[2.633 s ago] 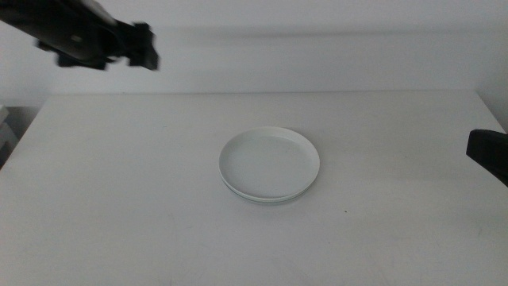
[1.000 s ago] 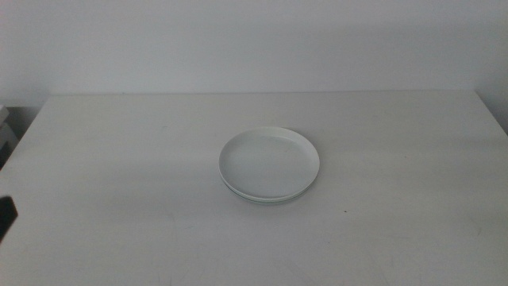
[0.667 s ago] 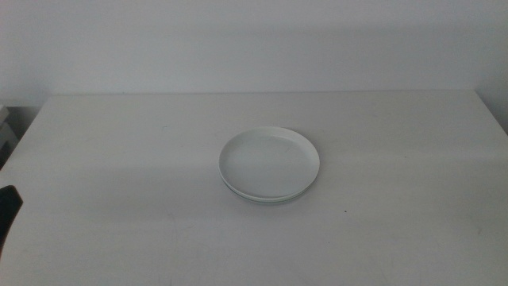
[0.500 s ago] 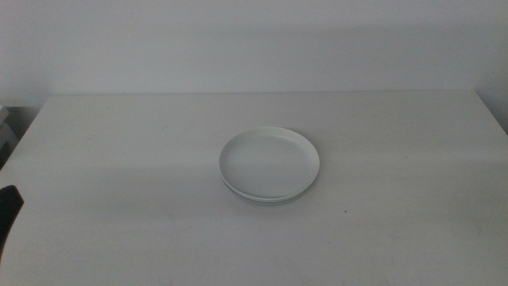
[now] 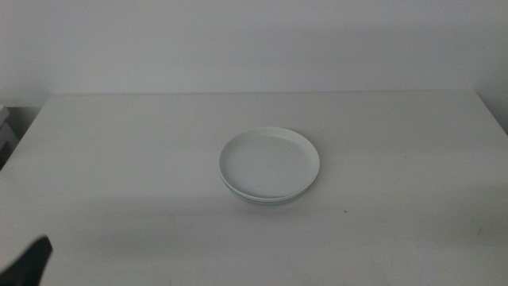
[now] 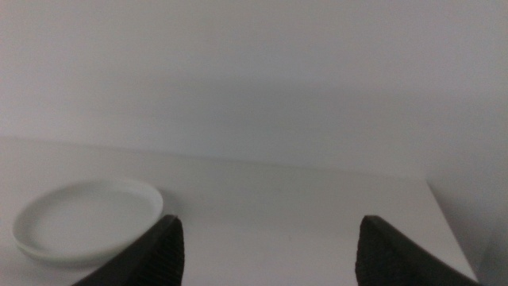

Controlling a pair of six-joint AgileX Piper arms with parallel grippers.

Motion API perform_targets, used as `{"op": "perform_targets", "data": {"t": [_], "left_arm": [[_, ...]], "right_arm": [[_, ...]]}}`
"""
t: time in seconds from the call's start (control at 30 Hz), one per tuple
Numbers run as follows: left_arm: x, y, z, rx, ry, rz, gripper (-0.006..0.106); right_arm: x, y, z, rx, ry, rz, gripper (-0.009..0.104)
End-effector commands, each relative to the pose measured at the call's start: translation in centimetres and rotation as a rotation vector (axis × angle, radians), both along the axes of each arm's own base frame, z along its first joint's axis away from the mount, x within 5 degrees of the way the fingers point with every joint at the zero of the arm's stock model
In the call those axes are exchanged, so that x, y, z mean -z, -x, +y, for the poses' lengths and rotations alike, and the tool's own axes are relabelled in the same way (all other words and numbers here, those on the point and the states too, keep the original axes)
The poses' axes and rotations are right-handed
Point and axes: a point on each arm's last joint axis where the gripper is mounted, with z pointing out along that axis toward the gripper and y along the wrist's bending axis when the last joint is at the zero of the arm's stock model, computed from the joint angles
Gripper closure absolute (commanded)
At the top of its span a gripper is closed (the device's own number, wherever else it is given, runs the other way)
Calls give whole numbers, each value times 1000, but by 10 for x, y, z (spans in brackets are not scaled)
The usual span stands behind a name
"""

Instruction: Stack the three bowls on top of each other.

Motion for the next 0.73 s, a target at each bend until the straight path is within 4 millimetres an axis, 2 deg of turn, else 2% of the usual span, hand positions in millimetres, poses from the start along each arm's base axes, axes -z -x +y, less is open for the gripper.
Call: {"op": "perform_targets", "data": {"t": [0.0,0.13,0.3,0.5,0.7], "left_arm": [[0,1,2,-18,10,-86,-4],[21,4,2,-19,4,-71,-4],[40,5,2,-19,2,-59,-4],[53,5,2,-18,-2,-24,-4],[54,5,2,-17,-6,-19,-4]], "right_arm": [[3,-1,-1,16,13,-82,40],[31,-3,-1,16,21,-28,40],[48,-3,-1,15,24,-1,40],[50,-2,-1,15,23,-15,40],[50,-2,-1,15,23,-12,40]]}}
